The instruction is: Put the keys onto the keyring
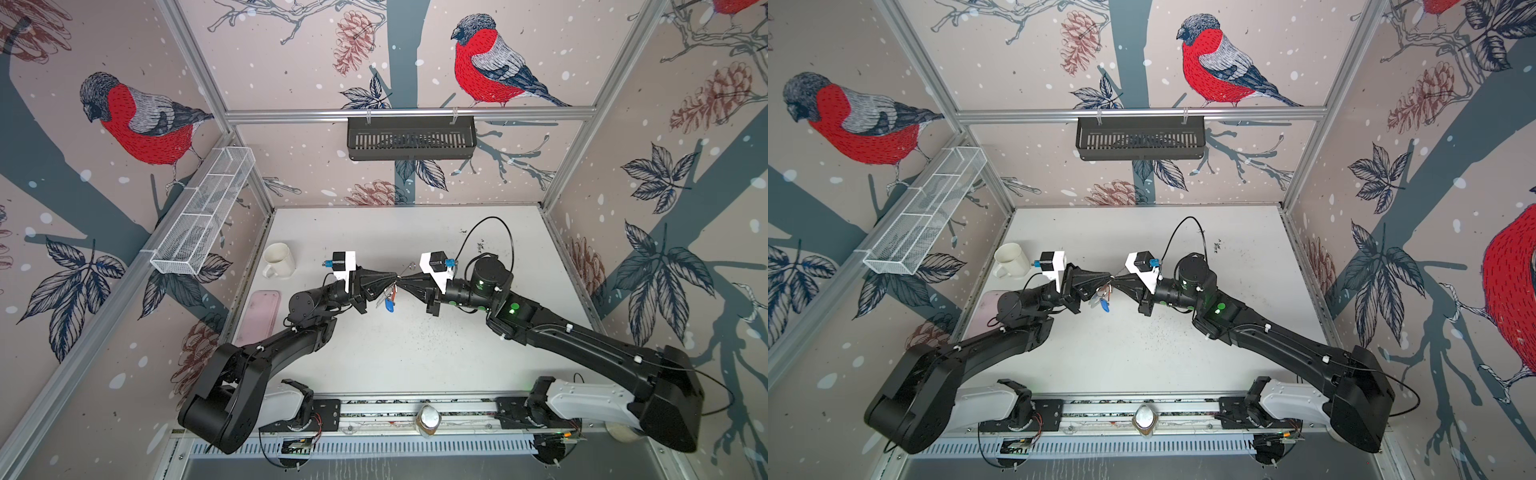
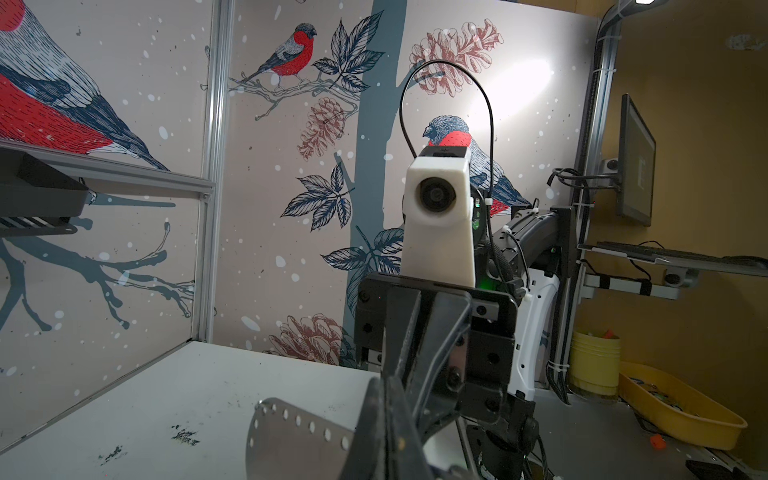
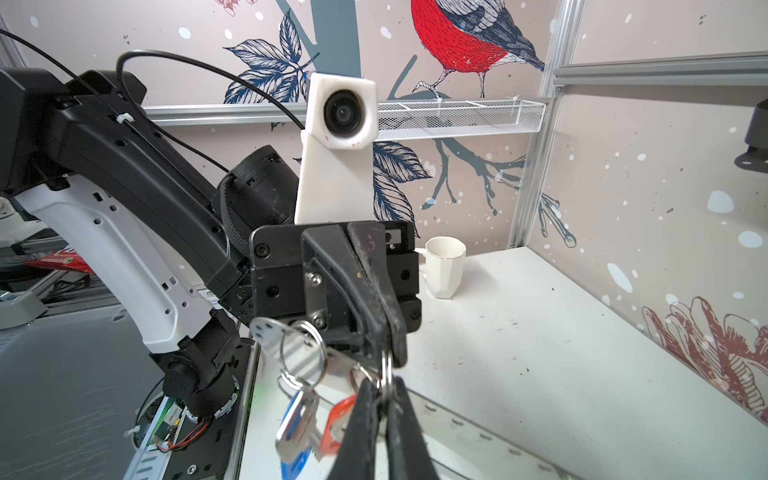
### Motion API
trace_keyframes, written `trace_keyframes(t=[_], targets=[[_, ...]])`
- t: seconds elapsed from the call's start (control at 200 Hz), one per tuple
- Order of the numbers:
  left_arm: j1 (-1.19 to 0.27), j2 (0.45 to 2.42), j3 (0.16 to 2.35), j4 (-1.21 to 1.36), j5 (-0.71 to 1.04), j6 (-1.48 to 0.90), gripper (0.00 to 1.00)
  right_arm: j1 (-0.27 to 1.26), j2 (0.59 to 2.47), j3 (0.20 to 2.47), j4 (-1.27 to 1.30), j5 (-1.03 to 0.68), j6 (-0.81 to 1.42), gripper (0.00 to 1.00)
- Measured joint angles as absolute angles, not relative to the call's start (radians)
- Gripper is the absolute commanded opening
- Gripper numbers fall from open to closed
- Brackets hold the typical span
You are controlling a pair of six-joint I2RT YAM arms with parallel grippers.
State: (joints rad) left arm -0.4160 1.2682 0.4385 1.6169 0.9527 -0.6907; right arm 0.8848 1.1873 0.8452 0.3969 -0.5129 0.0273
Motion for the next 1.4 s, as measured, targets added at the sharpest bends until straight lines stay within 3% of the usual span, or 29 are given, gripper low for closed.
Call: trace_keyframes(t=[0.18, 0.38, 0.805, 1.401], targets=[[-0.416, 1.263, 0.439, 1.617, 0.941, -0.69, 0.0, 0.885, 1.202, 0.86, 0.395, -0.511, 0.022, 0.14], [-0.416, 1.256, 0.439, 1.611, 0.947, -0.691, 0.0, 0.887, 1.208, 0.861, 0.392, -0.511, 0.015, 0.23], [-0.416, 1.237, 0.437, 1.61, 0.964, -0.69, 0.0, 0.888, 1.154, 0.832, 0.363, -0.465, 0.0, 0.26], [-0.416, 1.225, 0.429, 1.611, 0.965, -0.686, 0.0, 0.886, 1.144, 0.832, 0.339, -0.455, 0.0, 0.13]])
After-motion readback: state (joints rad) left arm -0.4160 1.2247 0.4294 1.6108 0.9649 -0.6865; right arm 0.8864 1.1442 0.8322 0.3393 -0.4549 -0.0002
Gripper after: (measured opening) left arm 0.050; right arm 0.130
